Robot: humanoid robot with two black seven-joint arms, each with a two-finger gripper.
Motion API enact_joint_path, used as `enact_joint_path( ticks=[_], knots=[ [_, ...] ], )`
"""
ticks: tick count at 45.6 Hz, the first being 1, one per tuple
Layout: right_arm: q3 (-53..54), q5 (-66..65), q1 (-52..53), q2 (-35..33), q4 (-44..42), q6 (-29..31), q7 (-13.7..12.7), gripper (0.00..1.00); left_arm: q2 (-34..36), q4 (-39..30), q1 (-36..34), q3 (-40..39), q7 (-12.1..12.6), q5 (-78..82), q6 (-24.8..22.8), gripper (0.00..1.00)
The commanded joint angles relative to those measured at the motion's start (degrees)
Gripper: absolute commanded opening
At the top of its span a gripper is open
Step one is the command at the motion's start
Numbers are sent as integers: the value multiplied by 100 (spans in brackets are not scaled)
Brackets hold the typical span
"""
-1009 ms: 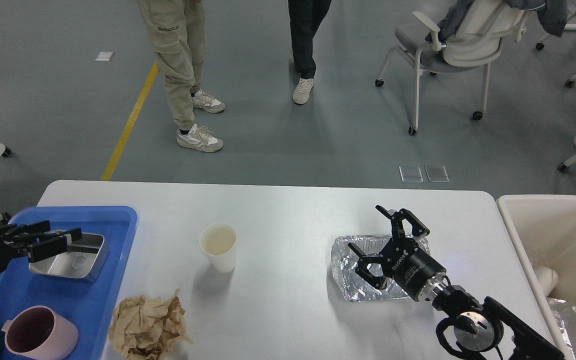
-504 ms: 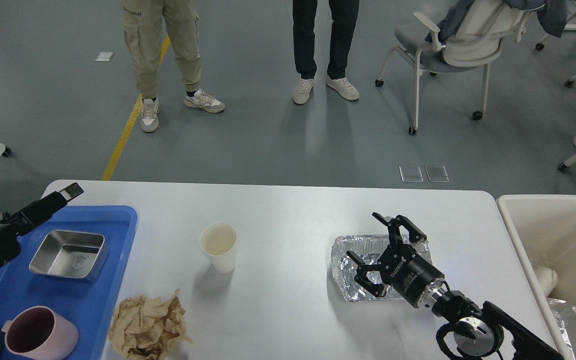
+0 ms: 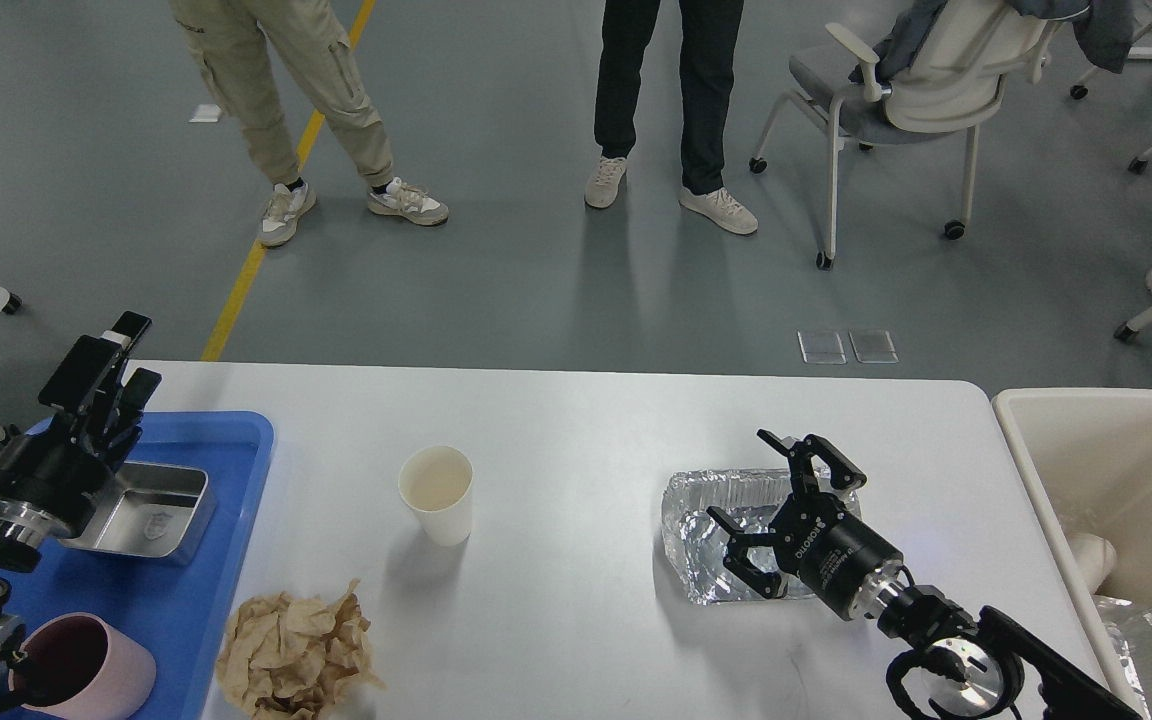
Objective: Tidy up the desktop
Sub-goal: 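Raise the left gripper and lift the right gripper off the foil tray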
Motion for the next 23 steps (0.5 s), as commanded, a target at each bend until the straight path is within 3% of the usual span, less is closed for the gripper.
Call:
enact_joint_path(
  ticks=[1, 23],
  knots=[
    [2, 0, 6, 0, -21, 0, 0, 100, -502, -1, 153, -518, 28, -15, -158, 96],
    [204, 53, 58, 18, 31, 0, 18, 100, -1592, -1, 206, -1590, 1, -736, -439, 96]
  ],
)
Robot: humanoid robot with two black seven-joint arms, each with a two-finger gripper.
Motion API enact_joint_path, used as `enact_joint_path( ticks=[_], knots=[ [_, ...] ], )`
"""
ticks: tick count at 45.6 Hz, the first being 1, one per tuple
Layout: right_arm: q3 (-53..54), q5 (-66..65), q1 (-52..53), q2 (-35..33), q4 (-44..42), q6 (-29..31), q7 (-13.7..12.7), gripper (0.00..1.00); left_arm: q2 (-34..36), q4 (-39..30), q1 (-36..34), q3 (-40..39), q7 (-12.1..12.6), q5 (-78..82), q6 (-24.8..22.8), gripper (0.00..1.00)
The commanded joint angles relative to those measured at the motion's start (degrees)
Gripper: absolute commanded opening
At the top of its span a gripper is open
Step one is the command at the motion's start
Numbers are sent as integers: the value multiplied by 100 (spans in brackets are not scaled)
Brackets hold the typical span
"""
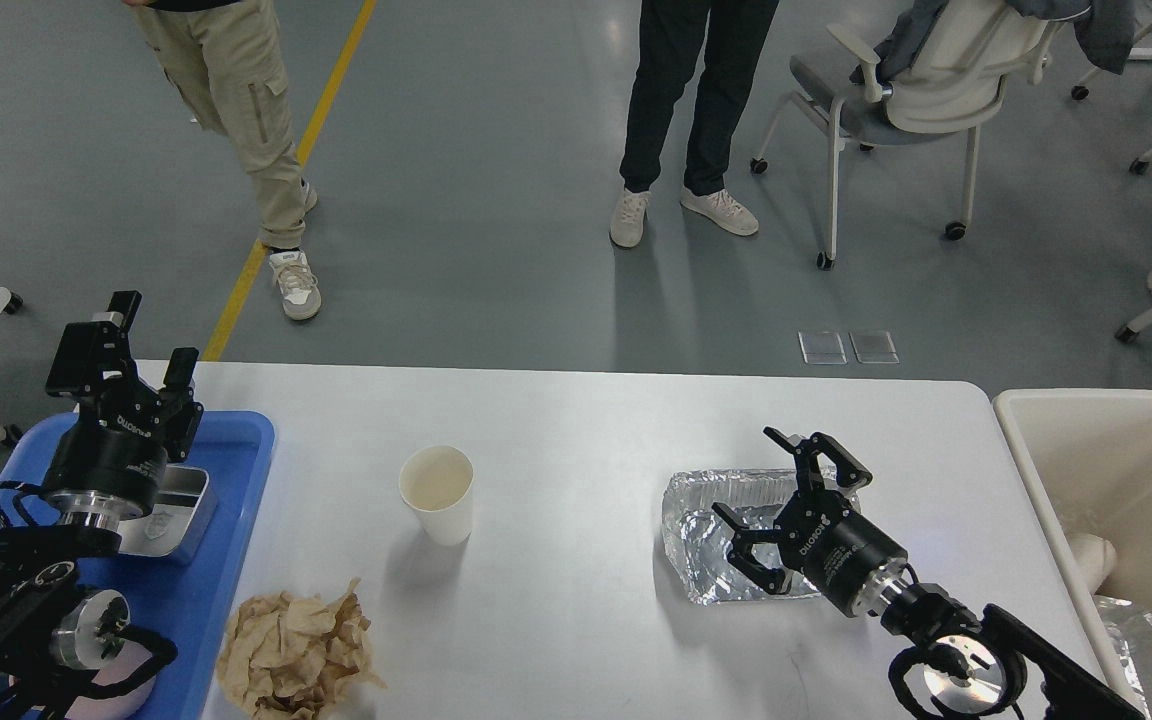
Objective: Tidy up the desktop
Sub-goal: 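Raise the left gripper and lift the right gripper off the foil tray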
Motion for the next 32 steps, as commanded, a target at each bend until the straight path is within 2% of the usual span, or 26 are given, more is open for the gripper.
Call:
enact_joint_path(
  ticks=[1, 8, 15, 17, 27, 30, 32],
  knots=[
    [111, 17, 65, 6, 32, -9, 4, 100, -117, -1, -1, -239, 3, -124, -51, 96],
    [338, 96, 188, -12, -48, -263, 4, 100, -30, 8, -19, -133, 161, -124, -33, 97],
    [743, 96, 206, -64, -30, -984, 4, 100, 58, 78, -19, -230, 977, -124, -51, 97],
    [761, 96, 215, -187, -4, -1081, 4, 100, 85, 70, -28, -256, 1110, -124, -51, 97],
    [963, 96, 206, -1101, 225, -1160, 4, 100, 208, 78, -107, -248, 1154, -115, -95, 97],
    [990, 96, 154, -1364, 260, -1037, 13, 100, 217, 87, -107, -248, 1154, -115, -147, 97],
    [946, 87, 101, -1803, 365, -722, 31, 100, 234, 105, -116, -230, 1154, -98, -174, 97]
  ],
)
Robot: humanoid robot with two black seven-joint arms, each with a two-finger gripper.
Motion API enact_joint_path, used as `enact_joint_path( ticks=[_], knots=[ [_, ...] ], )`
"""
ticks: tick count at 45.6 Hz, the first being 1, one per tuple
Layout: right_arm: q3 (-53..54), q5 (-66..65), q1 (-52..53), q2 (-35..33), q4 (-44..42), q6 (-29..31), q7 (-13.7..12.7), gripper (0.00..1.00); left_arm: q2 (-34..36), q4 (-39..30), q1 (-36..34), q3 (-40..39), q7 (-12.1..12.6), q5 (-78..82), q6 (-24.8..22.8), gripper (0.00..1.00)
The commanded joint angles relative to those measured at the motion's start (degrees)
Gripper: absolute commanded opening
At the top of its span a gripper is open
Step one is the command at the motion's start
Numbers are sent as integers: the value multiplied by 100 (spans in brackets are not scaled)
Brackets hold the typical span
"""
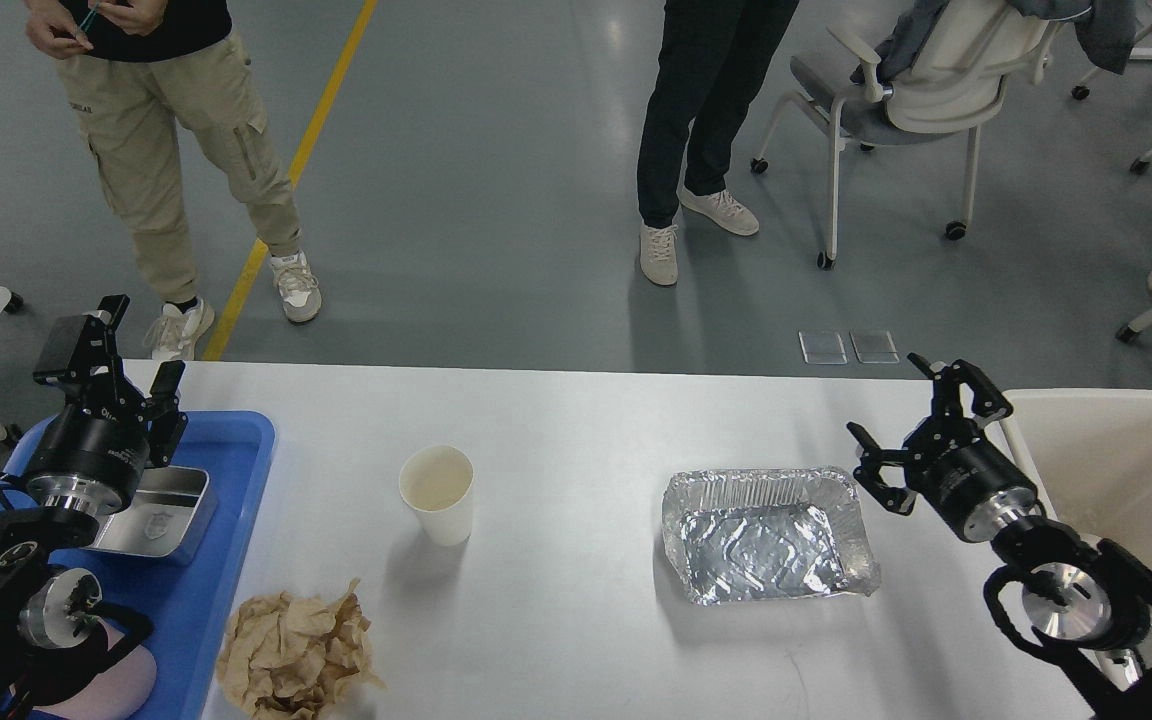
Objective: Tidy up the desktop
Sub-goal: 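Raise the left gripper and lift the right gripper off the foil tray, then move the right gripper down toward the edge of the foil tray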
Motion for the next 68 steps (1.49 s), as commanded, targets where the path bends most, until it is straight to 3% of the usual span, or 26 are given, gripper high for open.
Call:
enact_joint_path(
  ticks=[1, 8, 15, 23, 39, 52, 68],
  knots=[
    [-23, -11, -113, -794, 171, 529, 24, 100, 47, 22, -3, 21, -8, 18, -56, 97],
    [-32, -54, -324, -2024, 715, 1076, 24, 100, 83, 66, 6, 39, -17, 35, -65, 97],
    [-76, -432, -456, -3062, 1427, 1093, 15, 100, 65, 83, 6, 74, -17, 44, -65, 97],
    [-234, -1873, -904, -4204, 2148, 1049, 15, 100, 4, 92, -55, 127, -17, 53, -65, 97],
    [-928, -2990, -1107, -5646, 2193, 857, 15, 100, -119, 566, -468, 531, -61, 53, -425, 97],
    [-1025, -2648, -1107, -5762, 2122, 118, -46, 100, -163, 620, -618, 540, -61, 53, -636, 97],
    [-1078, -1804, -1098, -5630, 1859, 232, 6, 100, -172, 620, -565, 549, -78, 53, -653, 97]
  ],
)
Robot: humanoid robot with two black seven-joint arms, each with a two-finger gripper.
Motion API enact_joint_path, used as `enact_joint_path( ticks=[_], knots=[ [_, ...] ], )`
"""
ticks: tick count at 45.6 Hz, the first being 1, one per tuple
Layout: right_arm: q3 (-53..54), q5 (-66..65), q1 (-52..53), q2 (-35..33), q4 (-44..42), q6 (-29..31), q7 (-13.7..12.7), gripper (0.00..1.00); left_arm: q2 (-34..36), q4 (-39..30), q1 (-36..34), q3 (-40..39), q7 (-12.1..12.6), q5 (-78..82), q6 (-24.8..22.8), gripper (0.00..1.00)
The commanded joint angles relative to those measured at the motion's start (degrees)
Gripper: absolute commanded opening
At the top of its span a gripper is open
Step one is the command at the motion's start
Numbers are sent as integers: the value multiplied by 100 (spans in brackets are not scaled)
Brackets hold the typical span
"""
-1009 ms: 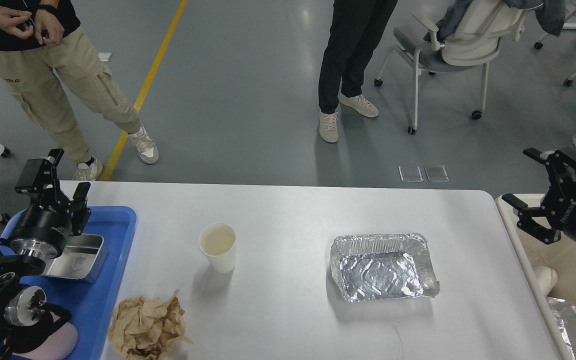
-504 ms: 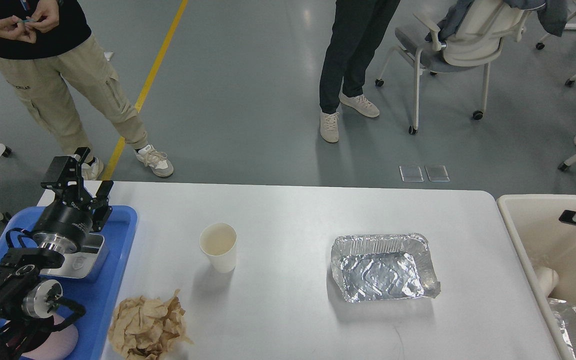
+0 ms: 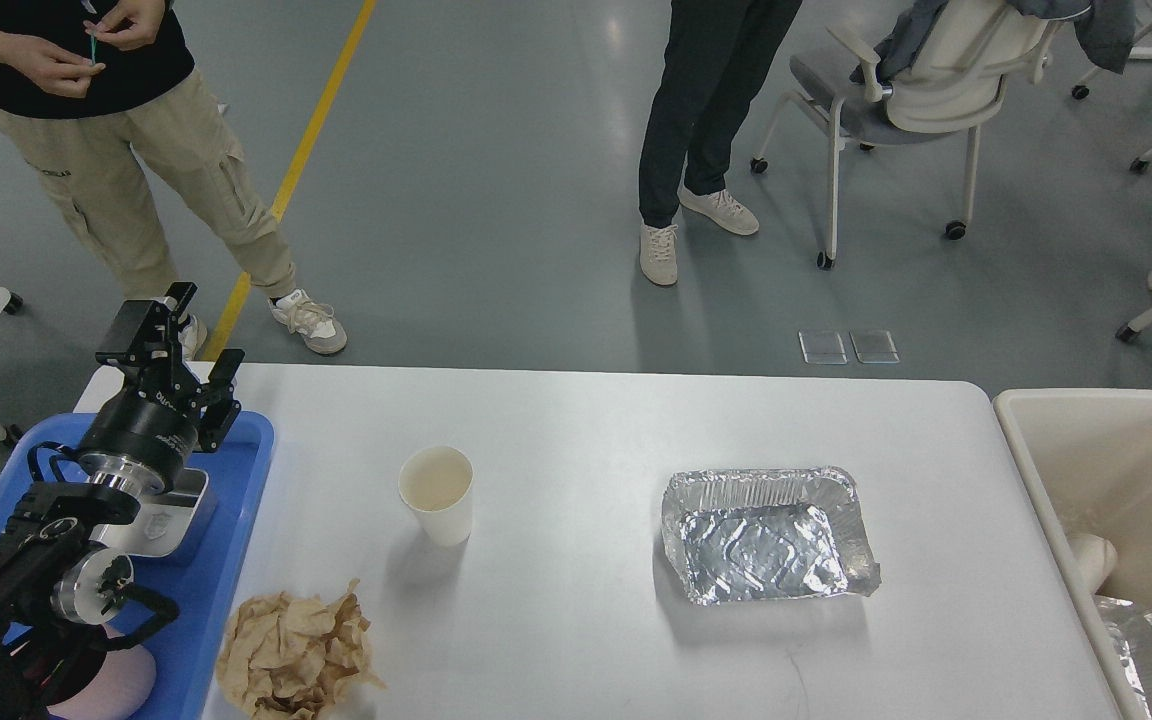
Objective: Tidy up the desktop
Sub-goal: 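Move the right gripper down toward the edge of the foil tray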
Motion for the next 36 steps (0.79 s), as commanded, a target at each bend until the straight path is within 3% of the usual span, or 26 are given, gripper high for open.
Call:
enact_joint_path(
  ticks=[1, 7, 13, 20, 27, 32, 36],
  knots=[
    [-58, 28, -19, 31, -18, 66, 55, 100, 17, 0, 28, 0, -9, 0, 0, 97],
    [-304, -235, 16, 101, -123, 321, 64, 100, 43, 0, 28, 0, -17, 0, 0, 97],
    [-383, -1087, 60, 680, -378, 409, 169, 100, 61, 0, 28, -9, -26, 0, 0, 97],
    [-401, -2397, 174, 1524, -809, 646, 556, 100, 61, 0, 45, -9, -88, 0, -9, 97],
    [-638, -3074, 648, 2227, -1275, 919, 775, 100, 87, 0, 63, -9, -105, 9, -9, 97],
    [-1287, -3136, 1245, 2535, -1556, 954, 1013, 100, 122, 0, 107, -18, -175, 9, -17, 97],
    [-2025, -3137, 1843, 2693, -1749, 954, 1373, 100, 148, 0, 116, -35, -228, 9, -18, 97]
  ],
)
